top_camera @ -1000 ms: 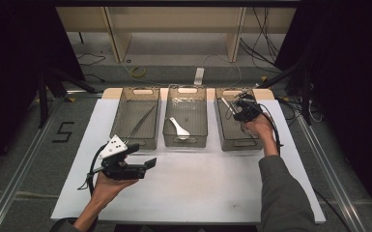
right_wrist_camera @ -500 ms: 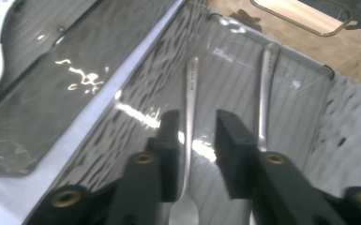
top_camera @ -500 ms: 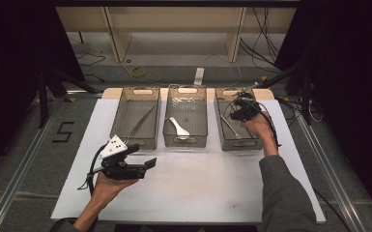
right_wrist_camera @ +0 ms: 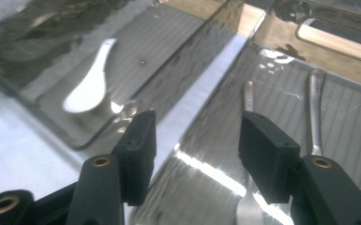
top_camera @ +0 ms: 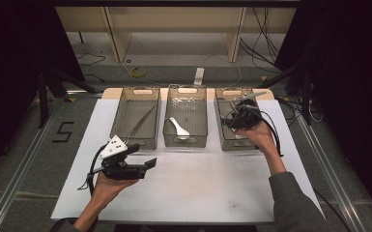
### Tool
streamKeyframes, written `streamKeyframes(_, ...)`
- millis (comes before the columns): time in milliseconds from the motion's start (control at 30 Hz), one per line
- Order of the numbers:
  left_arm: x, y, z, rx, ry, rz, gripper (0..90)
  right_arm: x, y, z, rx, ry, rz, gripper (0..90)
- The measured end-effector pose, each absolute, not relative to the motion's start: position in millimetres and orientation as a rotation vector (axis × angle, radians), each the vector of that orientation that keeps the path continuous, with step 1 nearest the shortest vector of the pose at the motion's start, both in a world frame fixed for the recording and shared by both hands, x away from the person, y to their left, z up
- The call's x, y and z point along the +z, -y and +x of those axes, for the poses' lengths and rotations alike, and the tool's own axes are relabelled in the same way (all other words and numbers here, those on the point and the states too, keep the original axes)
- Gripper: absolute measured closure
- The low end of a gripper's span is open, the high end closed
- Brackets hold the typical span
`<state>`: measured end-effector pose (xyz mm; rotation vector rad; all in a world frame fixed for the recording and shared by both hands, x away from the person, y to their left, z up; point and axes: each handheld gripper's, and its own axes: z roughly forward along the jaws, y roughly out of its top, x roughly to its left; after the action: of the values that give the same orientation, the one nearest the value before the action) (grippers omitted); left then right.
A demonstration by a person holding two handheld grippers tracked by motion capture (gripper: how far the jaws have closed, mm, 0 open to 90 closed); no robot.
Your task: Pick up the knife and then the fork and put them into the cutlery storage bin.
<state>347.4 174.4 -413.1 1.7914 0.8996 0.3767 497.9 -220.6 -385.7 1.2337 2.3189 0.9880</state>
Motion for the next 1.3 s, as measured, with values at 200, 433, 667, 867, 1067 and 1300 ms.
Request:
streamKeyframes(200,-413,-174,347,0.378,-0.899,1.796,15.6,-385,220,476,1.042,-2.307,1.194,43.1)
streamKeyframes(433,-413,-175,348,0.378,-0.901,1.792,15.5,-391,221,460,1.128,-2.308,1.200,32.4)
streamKeyframes(667,-413,-175,348,0.378,-0.904,1.794,15.5,-398,214,445,1.154,-2.312,1.181,26.2)
streamKeyframes(867,-413,-175,348,0.376,-0.903,1.794,15.5,-398,215,433,1.225,-2.262,1.165,26.2)
streamKeyframes(1067,-413,-174,348,0.372,-0.907,1.791,15.5,-399,216,419,1.269,-2.226,1.148,26.3)
streamKeyframes(1300,-414,-174,349,0.363,-0.907,1.797,15.5,-404,222,400,1.322,-2.204,1.133,26.1)
